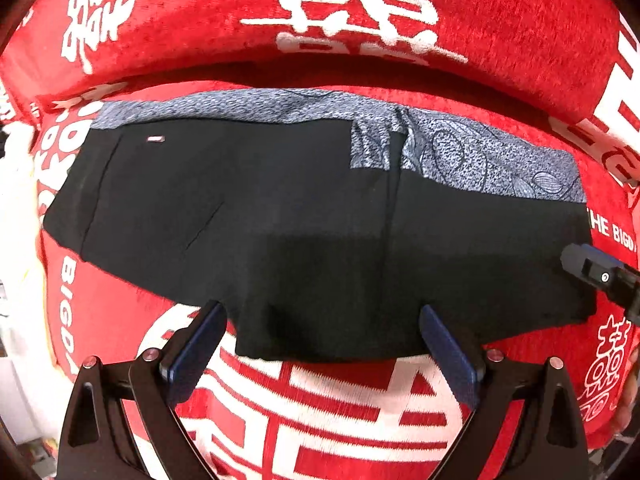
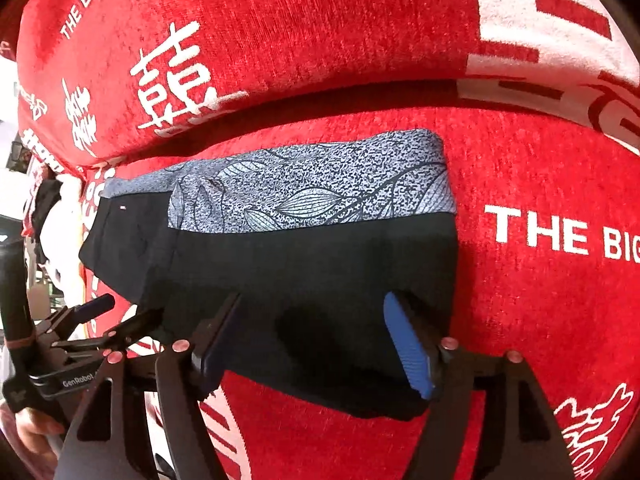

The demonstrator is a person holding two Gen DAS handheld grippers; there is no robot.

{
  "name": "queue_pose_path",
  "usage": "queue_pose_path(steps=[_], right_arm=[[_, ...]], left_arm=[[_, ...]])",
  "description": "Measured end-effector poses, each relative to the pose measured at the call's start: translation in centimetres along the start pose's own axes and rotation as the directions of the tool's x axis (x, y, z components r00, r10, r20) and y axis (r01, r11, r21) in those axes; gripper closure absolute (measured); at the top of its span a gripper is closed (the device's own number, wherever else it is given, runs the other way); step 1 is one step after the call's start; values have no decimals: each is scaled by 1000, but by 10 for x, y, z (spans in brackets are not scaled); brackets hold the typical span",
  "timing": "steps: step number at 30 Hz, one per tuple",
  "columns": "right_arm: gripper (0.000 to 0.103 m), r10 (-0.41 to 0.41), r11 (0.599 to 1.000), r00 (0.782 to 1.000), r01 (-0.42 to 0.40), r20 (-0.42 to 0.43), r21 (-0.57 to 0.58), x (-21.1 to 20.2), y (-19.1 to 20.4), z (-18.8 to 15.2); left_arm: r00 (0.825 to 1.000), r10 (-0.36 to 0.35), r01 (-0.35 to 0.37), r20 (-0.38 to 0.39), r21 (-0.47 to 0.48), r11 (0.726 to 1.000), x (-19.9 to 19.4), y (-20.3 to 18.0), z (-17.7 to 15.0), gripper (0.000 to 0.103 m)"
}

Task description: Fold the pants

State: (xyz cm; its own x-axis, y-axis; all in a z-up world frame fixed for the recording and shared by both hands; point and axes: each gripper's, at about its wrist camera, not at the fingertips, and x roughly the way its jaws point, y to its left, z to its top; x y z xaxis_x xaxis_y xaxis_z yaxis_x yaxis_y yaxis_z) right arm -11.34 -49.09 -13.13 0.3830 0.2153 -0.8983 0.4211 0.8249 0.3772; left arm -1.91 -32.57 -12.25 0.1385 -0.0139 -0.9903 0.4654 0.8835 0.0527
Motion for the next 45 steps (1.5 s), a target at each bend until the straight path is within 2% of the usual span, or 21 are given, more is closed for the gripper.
queue_pose_path(steps=[7, 10, 14, 16, 20, 25, 27, 29, 33, 38, 41, 45], right_arm=[[23, 46, 999, 998, -47, -49, -12, 10, 1, 6], [23, 52, 999, 997, -52, -52, 14, 9, 0, 6], [23, 16, 997, 1000, -16, -1, 72, 0, 7, 0], [23, -19, 997, 1000, 18, 20, 70, -5, 20, -6], [23, -7, 997, 1000, 6, 18, 79, 0, 60, -17], [23, -78, 997, 995, 79, 60, -16, 22, 126, -11], [23, -119, 992, 993, 120, 19, -43, 46, 144, -11], [23, -155, 987, 986, 153, -62, -37, 72, 149, -18], [21, -267, 960, 961, 259, -75, -101, 81, 166, -24], [20, -300, 951, 946, 287, -118, -120, 85, 172, -18], [20, -273, 959, 955, 261, -117, -114, 81, 182, -16], [20, -243, 959, 965, 224, -96, -174, 83, 208, -14]], left_arm=[[1000, -4, 4, 0, -85, 996, -4, 14, -11, 5], [1000, -11, 8, -28, -75, 997, 8, 18, -11, 5], [998, -32, 30, -56, -33, 999, 21, 25, -11, 5], [997, -55, 54, -57, -29, 998, 25, 34, -9, 5], [993, -97, 94, -62, -40, 995, 28, 64, -4, 5], [995, -84, 82, -44, -52, 995, 26, 111, 4, 5], [996, -80, 77, -36, -75, 994, 27, 133, 7, 5], [996, -77, 73, -38, -101, 992, 30, 151, 9, 5], [996, -88, 82, -30, -152, 985, 34, 177, 9, 5], [993, -112, 104, -27, -204, 973, 38, 198, 5, 5], [992, -122, 114, -20, -224, 968, 42, 210, 3, 5], [991, -134, 126, -18, -247, 961, 48, 225, -2, 5]])
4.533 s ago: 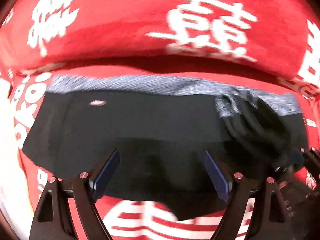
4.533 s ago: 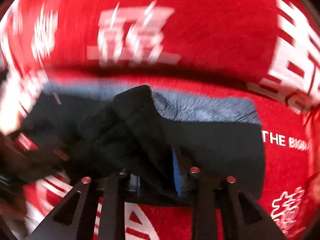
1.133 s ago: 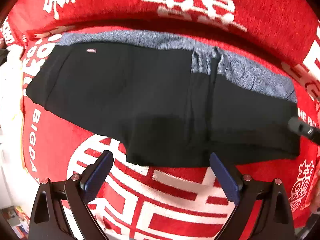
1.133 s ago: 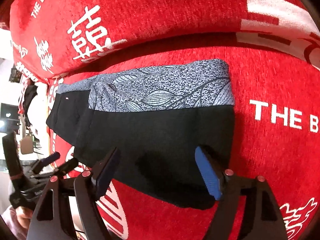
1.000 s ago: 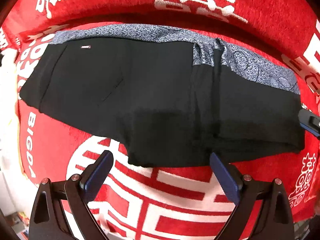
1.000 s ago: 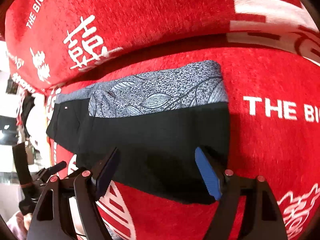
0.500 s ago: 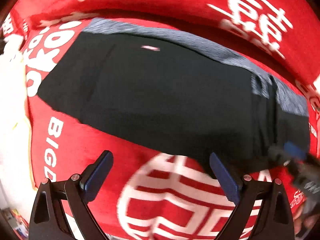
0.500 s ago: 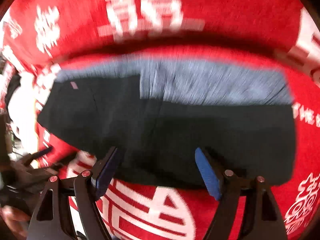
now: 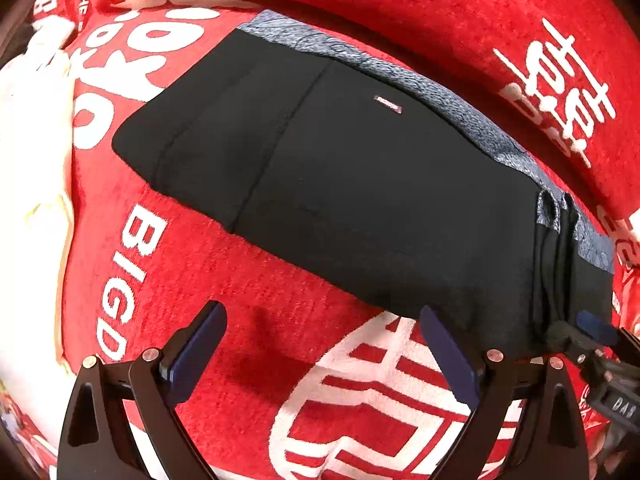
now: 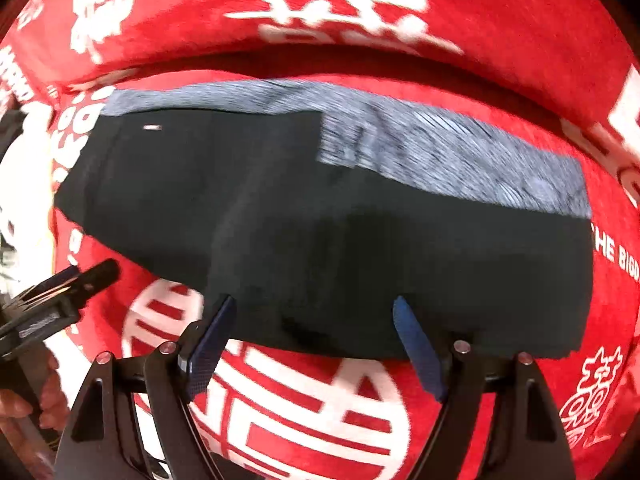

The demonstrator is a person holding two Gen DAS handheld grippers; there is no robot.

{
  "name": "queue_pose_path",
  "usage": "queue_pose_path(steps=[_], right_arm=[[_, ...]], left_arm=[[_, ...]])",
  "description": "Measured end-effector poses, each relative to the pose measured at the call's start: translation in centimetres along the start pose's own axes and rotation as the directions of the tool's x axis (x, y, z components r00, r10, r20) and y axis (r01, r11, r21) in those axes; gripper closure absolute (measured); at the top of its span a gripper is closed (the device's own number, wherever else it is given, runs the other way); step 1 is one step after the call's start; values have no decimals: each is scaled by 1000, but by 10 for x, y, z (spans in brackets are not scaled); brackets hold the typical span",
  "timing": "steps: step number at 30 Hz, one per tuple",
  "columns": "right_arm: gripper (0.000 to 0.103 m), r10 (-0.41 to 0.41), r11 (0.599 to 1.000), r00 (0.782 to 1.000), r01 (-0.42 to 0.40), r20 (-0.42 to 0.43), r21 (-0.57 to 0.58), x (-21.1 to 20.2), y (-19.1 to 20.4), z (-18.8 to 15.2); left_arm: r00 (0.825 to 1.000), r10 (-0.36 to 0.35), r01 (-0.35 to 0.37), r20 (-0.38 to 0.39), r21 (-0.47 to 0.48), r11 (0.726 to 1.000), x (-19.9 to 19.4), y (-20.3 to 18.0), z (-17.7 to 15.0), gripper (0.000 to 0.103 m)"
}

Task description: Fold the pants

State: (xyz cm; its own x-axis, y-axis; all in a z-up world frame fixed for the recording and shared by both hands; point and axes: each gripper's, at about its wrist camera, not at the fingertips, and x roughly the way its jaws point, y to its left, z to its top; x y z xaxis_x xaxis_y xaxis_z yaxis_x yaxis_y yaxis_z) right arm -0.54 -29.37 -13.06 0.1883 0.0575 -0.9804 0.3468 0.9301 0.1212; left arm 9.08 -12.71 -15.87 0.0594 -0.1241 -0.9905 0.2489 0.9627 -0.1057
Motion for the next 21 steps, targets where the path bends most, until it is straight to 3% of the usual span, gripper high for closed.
queue_pose_path(steps=[8, 13, 16, 21], right_arm=[[10, -46, 996, 998, 43, -32, -83, 21, 22, -3], [6, -80, 989, 996, 75, -36, -129, 30, 32, -9], [6, -52, 994, 998, 48, -34, -94, 31, 31, -8], [6, -30, 997, 999, 27, -38, -78, 30, 24, -6]], left_arm=[[995, -69, 76, 73, -100, 992, -1, 65, -3, 5], [990, -99, 110, 102, -104, 989, 1, 88, -5, 5], [973, -168, 192, 159, -151, 970, 1, 110, -1, 5], [911, -346, 401, 226, -278, 873, 10, 150, 16, 5]])
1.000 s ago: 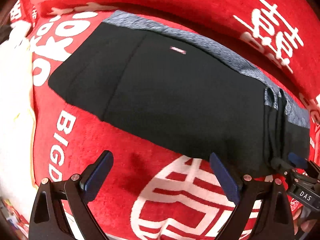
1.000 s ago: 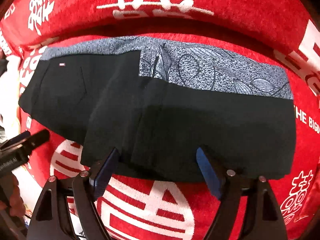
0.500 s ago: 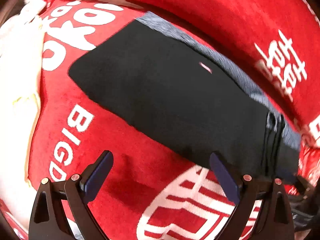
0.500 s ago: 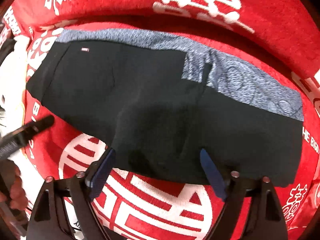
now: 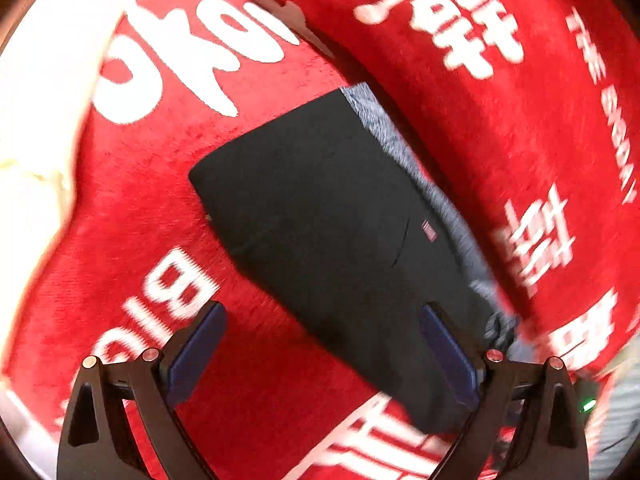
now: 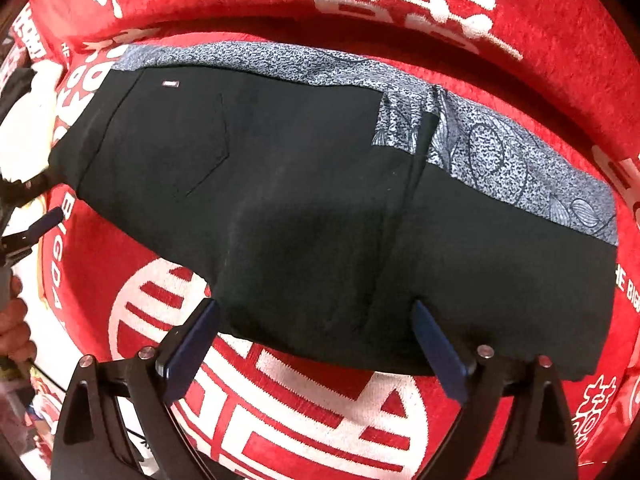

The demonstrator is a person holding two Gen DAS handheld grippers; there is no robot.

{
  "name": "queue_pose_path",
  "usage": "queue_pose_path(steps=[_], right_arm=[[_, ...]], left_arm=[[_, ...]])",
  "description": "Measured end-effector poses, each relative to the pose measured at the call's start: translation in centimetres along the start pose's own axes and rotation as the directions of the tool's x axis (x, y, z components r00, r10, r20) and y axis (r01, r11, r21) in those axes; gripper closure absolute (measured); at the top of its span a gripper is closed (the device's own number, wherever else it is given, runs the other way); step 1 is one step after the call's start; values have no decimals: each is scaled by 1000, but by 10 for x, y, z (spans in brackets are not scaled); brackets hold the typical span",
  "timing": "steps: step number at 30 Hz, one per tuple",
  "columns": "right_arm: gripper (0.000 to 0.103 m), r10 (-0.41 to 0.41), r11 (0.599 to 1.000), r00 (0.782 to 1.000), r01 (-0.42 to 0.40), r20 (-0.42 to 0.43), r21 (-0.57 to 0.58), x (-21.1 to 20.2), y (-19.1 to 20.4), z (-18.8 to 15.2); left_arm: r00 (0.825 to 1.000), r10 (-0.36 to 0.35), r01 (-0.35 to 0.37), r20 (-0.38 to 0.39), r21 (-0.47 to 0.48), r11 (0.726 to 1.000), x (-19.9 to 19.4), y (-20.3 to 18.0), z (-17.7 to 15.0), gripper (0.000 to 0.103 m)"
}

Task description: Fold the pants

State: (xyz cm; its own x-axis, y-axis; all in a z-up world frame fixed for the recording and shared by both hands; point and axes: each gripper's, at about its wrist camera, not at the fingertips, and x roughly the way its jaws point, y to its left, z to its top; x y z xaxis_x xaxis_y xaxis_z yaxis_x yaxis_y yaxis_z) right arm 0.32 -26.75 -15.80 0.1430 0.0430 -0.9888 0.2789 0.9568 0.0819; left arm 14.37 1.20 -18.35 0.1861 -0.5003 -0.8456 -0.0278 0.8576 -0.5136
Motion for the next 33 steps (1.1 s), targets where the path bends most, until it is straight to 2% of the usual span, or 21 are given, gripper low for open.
queue_pose_path(steps=[2, 7, 10, 12, 14, 16, 17, 18, 19, 20, 22, 24, 26, 27, 28, 29, 30, 33], right_arm=[[6, -6, 1000, 1000, 6, -1, -9, 0, 0, 0], [6, -14, 1000, 1000, 14, 1, -17, 2, -2, 0], [6, -9, 1000, 1000, 9, 1, -16, 3, -1, 2], [6, -7, 1000, 1000, 7, -6, -23, 4, -1, 3], [6, -14, 999, 1000, 14, -19, -37, 5, 0, 5], [6, -21, 998, 999, 19, -42, -53, 4, 1, 10], [6, -16, 998, 999, 14, -46, -53, 1, 0, 12], [6, -4, 999, 999, 2, -42, -49, -4, -1, 15], [6, 10, 999, 999, -11, -35, -39, -9, -3, 19], [6, 32, 999, 999, -32, -26, -21, -15, -6, 24], [6, 66, 998, 998, -66, -19, 6, -24, -11, 34], [6, 111, 994, 993, -111, -29, 18, -33, -12, 53], [6, 181, 984, 982, -180, -51, 16, -37, -8, 69], [6, 230, 973, 971, -230, -69, 7, -39, -3, 81], [5, 267, 963, 960, -269, -84, -11, -40, 4, 92], [1, 283, 957, 954, -288, -94, -43, -42, 14, 103], [0, 286, 950, 952, -297, -110, -100, -44, 31, 119], [0, 286, 924, 945, -316, -161, -216, -46, 78, 152]], left_arm=[[996, -87, 85, -16, -68, 994, 10, 13, 6, 5], [985, -173, 174, 25, -97, 980, 18, 14, 9, 5], [980, -195, 197, 26, -135, 971, 16, 8, 21, 5], [981, -189, 193, 48, -118, 974, 18, -9, 27, 5], [993, -113, 116, 36, -96, 989, 27, -17, 30, 5], [1000, -17, 17, 5, -91, 996, 40, -22, 30, 14], [999, 34, -33, 13, -68, 997, 39, -27, 30, 23], [997, 79, -79, 20, -30, 996, 38, -33, 30, 38], [993, 115, -115, 23, 0, 993, 37, -37, 29, 49], [983, 183, -184, 26, 54, 981, 38, -42, 28, 60], [979, 198, -201, 44, 97, 975, 37, -46, 24, 63], [966, 241, -255, 95, 196, 947, 35, -62, 17, 64], [945, 284, -321, 161, 299, 899, 32, -77, 6, 64], [932, 305, -356, 194, 348, 867, 32, -86, -1, 64], [925, 316, -375, 212, 373, 849, 33, -90, -5, 64], [915, 328, -399, 235, 404, 823, 33, -96, -11, 64], [906, 334, -418, 259, 432, 799, 33, -100, -16, 64], [891, 343, -450, 297, 482, 752, 35, -108, -25, 64]])
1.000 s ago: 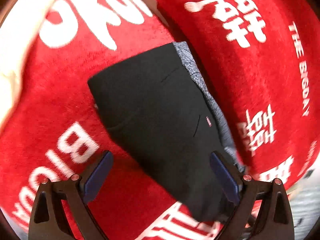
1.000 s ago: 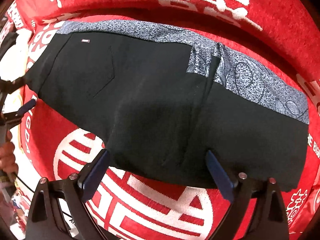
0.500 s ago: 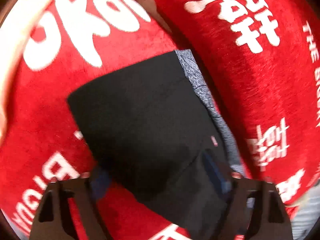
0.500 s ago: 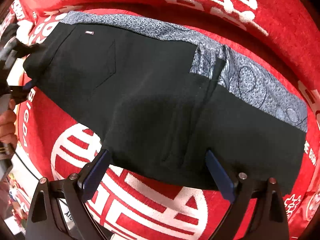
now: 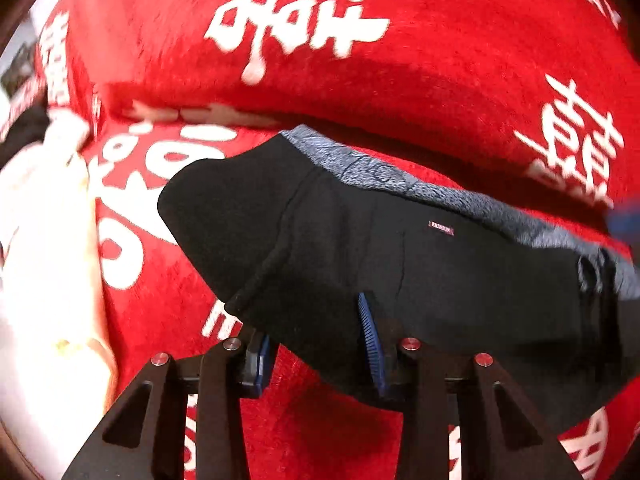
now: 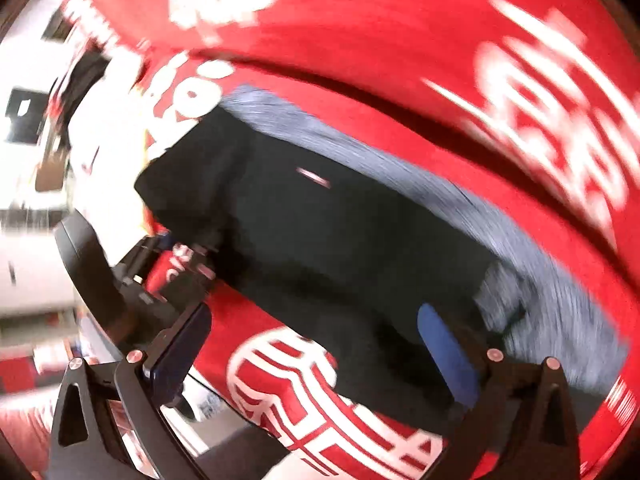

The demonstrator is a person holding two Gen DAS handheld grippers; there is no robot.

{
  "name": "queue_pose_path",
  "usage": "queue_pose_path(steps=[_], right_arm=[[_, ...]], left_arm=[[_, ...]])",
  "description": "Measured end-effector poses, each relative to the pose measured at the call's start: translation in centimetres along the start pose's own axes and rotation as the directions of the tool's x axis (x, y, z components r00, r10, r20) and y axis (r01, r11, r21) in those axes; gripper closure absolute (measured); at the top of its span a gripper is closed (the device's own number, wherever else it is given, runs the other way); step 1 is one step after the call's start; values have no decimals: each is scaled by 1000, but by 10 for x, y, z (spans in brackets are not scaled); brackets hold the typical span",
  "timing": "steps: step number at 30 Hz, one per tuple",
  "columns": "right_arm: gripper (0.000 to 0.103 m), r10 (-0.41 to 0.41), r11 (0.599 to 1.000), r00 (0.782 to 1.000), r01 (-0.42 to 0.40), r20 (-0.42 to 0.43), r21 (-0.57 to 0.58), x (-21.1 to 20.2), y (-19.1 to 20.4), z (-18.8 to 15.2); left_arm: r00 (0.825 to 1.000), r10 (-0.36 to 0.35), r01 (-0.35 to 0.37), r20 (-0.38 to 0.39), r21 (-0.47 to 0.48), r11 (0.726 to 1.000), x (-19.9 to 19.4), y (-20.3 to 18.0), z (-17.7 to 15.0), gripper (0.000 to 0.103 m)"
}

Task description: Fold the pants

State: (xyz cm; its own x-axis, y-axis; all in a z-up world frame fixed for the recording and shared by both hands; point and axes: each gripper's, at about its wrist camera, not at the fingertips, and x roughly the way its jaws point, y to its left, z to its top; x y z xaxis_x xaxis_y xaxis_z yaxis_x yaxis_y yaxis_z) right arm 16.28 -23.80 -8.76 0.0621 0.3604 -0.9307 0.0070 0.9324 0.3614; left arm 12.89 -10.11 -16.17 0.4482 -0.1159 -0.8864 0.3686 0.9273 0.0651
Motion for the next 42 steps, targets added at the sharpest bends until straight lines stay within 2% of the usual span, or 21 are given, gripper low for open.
queue_pose_path(steps=[2, 4, 6, 8, 11, 13, 15, 17, 19, 20, 21, 24, 29, 32, 36, 39, 42], right_arm=[[0, -1, 999, 1000, 1, -2, -43, 1, 20, 24], [0, 34, 998, 999, -34, -13, -44, 6, 43, 51], [0, 69, 997, 996, -71, -61, -32, 18, 59, 75], [0, 55, 998, 993, -59, -104, -34, 31, 76, 92], [0, -13, 995, 979, -8, -202, -103, 58, 102, 108], [0, -97, 983, 962, 52, -256, -174, 80, 118, 110], [0, -200, 962, 936, 131, -291, -240, 99, 124, 110], [0, -234, 957, 918, 159, -319, -243, 111, 118, 108], [13, -188, 973, 923, 128, -336, -193, 115, 105, 101], [45, -125, 986, 931, 78, -343, -148, 113, 97, 97], [74, -47, 996, 942, 20, -332, -85, 107, 86, 92], [78, 27, 998, 969, -42, -245, -55, 77, 68, 75], [78, 149, 988, 983, -152, -106, -23, 24, 42, 40], [78, 239, 971, 971, -239, 5, 24, -10, 13, 8], [78, 315, 942, 935, -330, 164, 69, -64, -32, -48], [78, 321, 928, 911, -357, 258, 106, -99, -68, -96], [78, 309, 917, 888, -373, 339, 139, -130, -105, -144]], left_arm=[[1000, 19, -19, 13, 34, 999, -2, -4, -3, 64], [999, 34, -36, 30, 62, 997, -5, -6, -8, 64], [997, 50, -54, 52, 96, 994, -10, -13, -9, 64], [995, 64, -73, 74, 132, 989, -13, -20, -12, 64], [993, 77, -92, 93, 164, 982, -15, -25, -12, 64], [993, 75, -90, 93, 162, 983, -17, -26, -13, 64], [994, 68, -80, 86, 145, 986, -17, -25, -12, 64], [994, 69, -80, 83, 137, 987, -16, -22, -10, 64], [995, 65, -76, 77, 138, 988, -15, -22, -8, 64], [996, 57, -67, 73, 143, 987, -16, -23, -8, 64], [996, 47, -57, 72, 148, 987, -18, -26, -9, 64], [993, 23, -45, 112, 193, 980, -37, -42, -8, 64], [989, -46, 14, 142, 220, 975, -71, -65, 0, 64], [983, -93, 53, 156, 240, 969, -97, -89, 6, 64], [968, -177, 115, 177, 311, 943, -130, -132, 5, 64], [952, -259, 184, 165, 368, 911, -152, -169, 3, 64], [933, -341, 261, 119, 428, 865, -168, -215, -3, 64]])
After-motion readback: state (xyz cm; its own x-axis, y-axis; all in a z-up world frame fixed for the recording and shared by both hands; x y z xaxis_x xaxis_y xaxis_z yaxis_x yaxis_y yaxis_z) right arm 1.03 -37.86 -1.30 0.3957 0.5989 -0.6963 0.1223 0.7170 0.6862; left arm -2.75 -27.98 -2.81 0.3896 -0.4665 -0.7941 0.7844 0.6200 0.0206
